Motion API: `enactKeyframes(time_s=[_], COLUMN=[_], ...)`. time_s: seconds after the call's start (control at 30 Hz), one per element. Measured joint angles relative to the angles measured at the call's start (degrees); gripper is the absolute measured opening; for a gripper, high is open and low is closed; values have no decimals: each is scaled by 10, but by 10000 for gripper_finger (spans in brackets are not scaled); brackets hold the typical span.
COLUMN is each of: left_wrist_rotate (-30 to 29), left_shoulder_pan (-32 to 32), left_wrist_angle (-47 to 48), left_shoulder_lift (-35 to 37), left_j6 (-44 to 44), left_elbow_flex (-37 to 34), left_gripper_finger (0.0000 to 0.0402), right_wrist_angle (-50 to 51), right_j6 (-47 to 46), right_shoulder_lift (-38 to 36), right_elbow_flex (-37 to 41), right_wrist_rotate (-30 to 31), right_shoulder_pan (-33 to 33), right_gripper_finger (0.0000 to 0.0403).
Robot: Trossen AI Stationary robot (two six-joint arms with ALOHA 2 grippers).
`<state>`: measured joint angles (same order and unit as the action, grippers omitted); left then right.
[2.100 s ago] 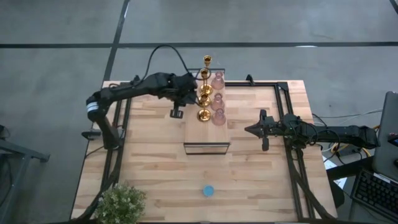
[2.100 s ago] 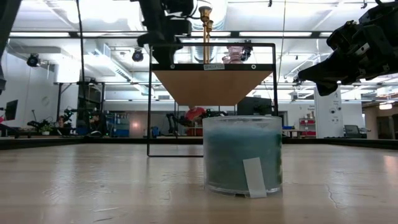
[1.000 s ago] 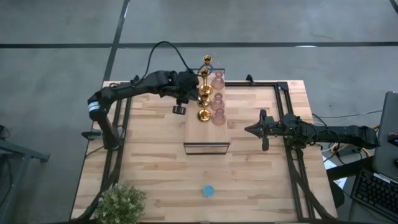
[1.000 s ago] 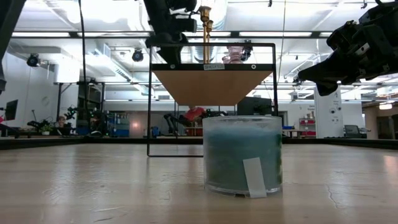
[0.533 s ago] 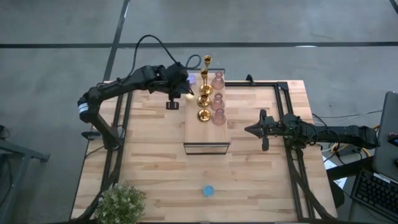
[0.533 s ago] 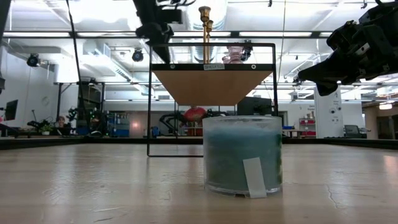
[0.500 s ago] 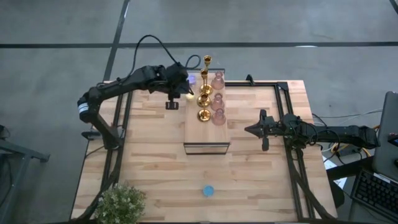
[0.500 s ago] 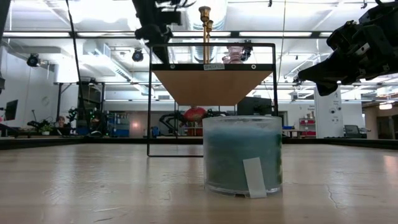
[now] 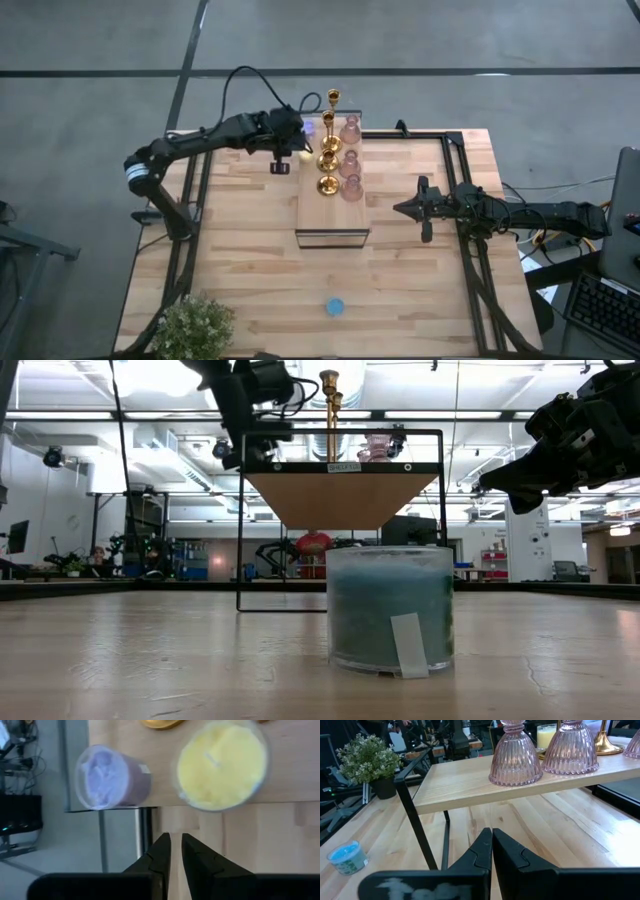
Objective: Pick & Place candle stick holders
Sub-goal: Put the yellow scented candle on the shelf, then put the blue scented candle on the shelf
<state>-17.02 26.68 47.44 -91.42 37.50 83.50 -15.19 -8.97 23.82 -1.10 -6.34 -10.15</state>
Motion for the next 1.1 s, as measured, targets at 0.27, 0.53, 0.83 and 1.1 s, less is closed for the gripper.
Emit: enactKeyframes(time_s=[0.27,0.53,0.83,1.1], left_wrist_rotate=[46,102,60,154], left_shoulder_pan=[0,-2,-2,-28], left_wrist_angle=[-13,-23,38,107], left_shoulder_lift=[0,2,18,77], left_j6=[-4,-19,-34,-72], left_elbow_flex=[-3,-3,-3,-4], left_gripper_finger=[46,44,43,39], right_wrist_angle=[0,0,0,0], right_j6=[0,0,0,0], right_shoulder_lift=[0,0,0,0], right_elbow_flex=[0,0,0,0], right_wrist_rotate=[0,0,0,0], right_shoulder_pan=[0,0,0,0], right_gripper_finger=[8,8,8,8])
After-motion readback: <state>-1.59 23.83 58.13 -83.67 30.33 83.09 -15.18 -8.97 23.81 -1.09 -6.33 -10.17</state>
